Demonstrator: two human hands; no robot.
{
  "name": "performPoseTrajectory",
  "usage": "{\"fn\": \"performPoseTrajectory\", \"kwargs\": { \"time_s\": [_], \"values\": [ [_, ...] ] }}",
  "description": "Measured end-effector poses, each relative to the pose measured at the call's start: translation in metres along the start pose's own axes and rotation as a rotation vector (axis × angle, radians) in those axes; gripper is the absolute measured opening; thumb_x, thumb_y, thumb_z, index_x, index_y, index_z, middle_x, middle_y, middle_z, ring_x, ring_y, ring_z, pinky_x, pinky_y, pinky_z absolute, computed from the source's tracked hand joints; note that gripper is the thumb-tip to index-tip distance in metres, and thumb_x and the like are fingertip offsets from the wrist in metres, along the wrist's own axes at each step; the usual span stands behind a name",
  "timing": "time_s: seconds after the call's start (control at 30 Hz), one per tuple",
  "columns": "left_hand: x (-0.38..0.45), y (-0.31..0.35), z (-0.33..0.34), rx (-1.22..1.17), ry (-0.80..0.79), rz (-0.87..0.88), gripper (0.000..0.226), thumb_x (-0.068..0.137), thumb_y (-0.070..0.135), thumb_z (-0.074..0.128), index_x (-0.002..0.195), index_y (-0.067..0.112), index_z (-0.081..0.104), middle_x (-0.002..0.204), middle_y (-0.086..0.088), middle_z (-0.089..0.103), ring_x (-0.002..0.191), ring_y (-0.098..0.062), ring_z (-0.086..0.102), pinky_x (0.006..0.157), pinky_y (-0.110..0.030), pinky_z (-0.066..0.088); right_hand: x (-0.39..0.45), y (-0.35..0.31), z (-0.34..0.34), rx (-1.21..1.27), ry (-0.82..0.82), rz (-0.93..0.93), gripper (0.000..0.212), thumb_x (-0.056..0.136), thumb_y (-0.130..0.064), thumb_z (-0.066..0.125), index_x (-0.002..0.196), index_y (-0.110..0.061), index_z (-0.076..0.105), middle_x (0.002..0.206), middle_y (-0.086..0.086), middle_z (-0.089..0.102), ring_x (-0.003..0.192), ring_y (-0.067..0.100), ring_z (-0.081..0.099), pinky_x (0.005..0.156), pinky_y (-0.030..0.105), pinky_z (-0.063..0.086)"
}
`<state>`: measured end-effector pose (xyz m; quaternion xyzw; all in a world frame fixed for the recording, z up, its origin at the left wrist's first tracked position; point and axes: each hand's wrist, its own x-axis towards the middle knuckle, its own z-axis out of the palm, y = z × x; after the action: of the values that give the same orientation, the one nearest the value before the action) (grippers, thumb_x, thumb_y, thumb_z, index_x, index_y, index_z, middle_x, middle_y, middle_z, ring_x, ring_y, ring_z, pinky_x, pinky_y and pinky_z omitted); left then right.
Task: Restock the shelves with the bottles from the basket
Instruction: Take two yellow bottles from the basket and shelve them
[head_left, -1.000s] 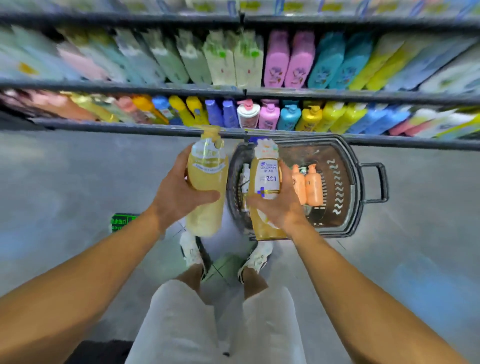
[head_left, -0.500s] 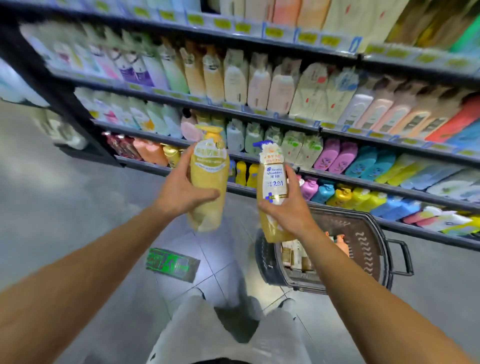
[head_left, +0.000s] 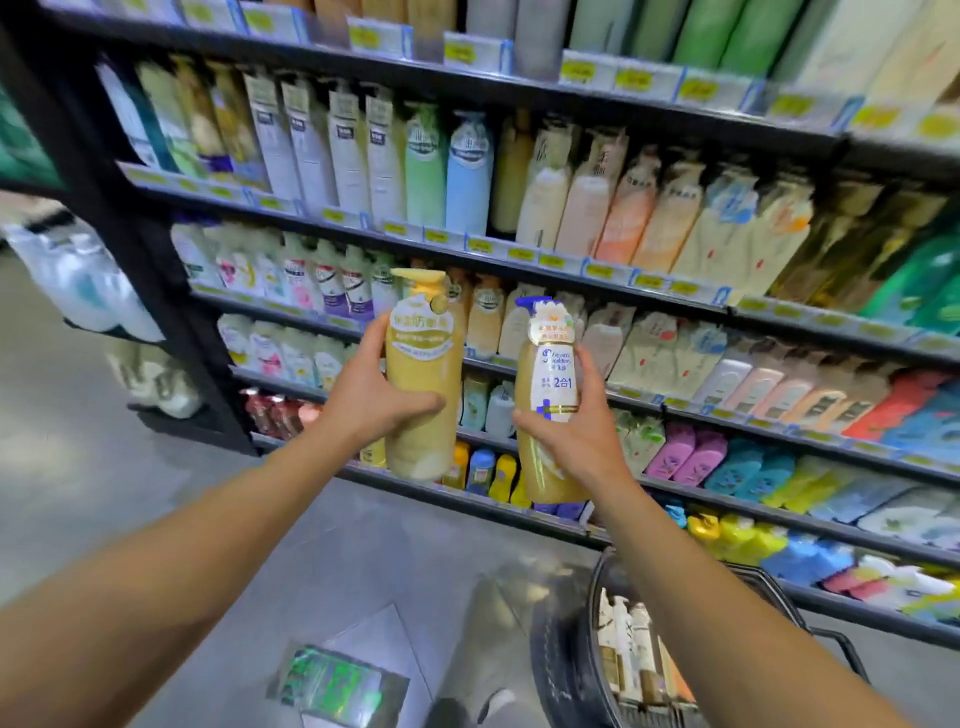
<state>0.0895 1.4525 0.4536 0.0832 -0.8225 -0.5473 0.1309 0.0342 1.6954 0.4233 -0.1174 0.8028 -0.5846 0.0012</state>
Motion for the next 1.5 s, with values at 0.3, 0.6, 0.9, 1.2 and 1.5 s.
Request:
{"fn": "performPoseTrajectory", "kwargs": {
  "time_s": [0.3,0.6,0.9,1.2,1.5],
  "values": [
    [0.093,0.015,-0.001,0.11,-0.043,0.139,0.103,0.038,0.043,0.086,0.128,0.051,0.036,0.104,0.036,0.06,0.093,0.017,0.057,0.067,-0.013,0.048,0.081,-0.013,0.008,0.024,0.083,-0.096,0.098,0.068,-0.022,0.087,0.145,-0.043,0.03,0.124,-0.032,0.051,0.106,-0.014,0.055,0.075,0.004,0.047],
    [0.211,0.039,0.026,0.183,-0.08,0.258,0.108,0.048,0.024,0.094,0.131,0.049,0.03,0.105,0.026,0.061,0.096,0.014,0.059,0.071,-0.008,0.047,0.174,0.0,-0.008,0.066,0.154,-0.092,0.098,0.06,-0.037,0.084,0.138,-0.055,0.028,0.12,-0.021,0.059,0.095,-0.008,0.063,0.068,0.008,0.049],
    [0.298,0.056,0.044,0.18,0.019,0.422,0.107,0.051,0.021,0.092,0.137,0.042,0.032,0.112,0.019,0.055,0.093,0.011,0.055,0.072,0.001,0.041,0.223,0.013,-0.02,0.017,0.181,-0.084,0.096,0.065,-0.031,0.085,0.137,-0.057,0.027,0.122,-0.014,0.062,0.094,-0.003,0.065,0.067,0.012,0.052],
    [0.346,0.046,0.07,0.182,0.095,0.597,0.093,0.053,0.027,0.086,0.132,0.041,0.04,0.117,0.016,0.042,0.11,-0.004,0.047,0.092,-0.024,0.044,0.247,0.011,-0.012,0.017,0.264,-0.131,0.092,0.059,-0.036,0.081,0.128,-0.067,0.028,0.115,-0.047,0.05,0.102,-0.013,0.058,0.069,0.008,0.049],
    [0.355,0.03,0.085,0.204,0.117,0.605,0.092,0.058,0.019,0.09,0.137,0.027,0.043,0.123,0.008,0.042,0.111,-0.005,0.044,0.093,-0.014,0.039,0.254,0.02,-0.007,-0.022,0.262,-0.153,0.093,0.062,-0.035,0.082,0.132,-0.064,0.029,0.118,-0.042,0.051,0.102,-0.006,0.061,0.07,0.017,0.055]
  ]
}}
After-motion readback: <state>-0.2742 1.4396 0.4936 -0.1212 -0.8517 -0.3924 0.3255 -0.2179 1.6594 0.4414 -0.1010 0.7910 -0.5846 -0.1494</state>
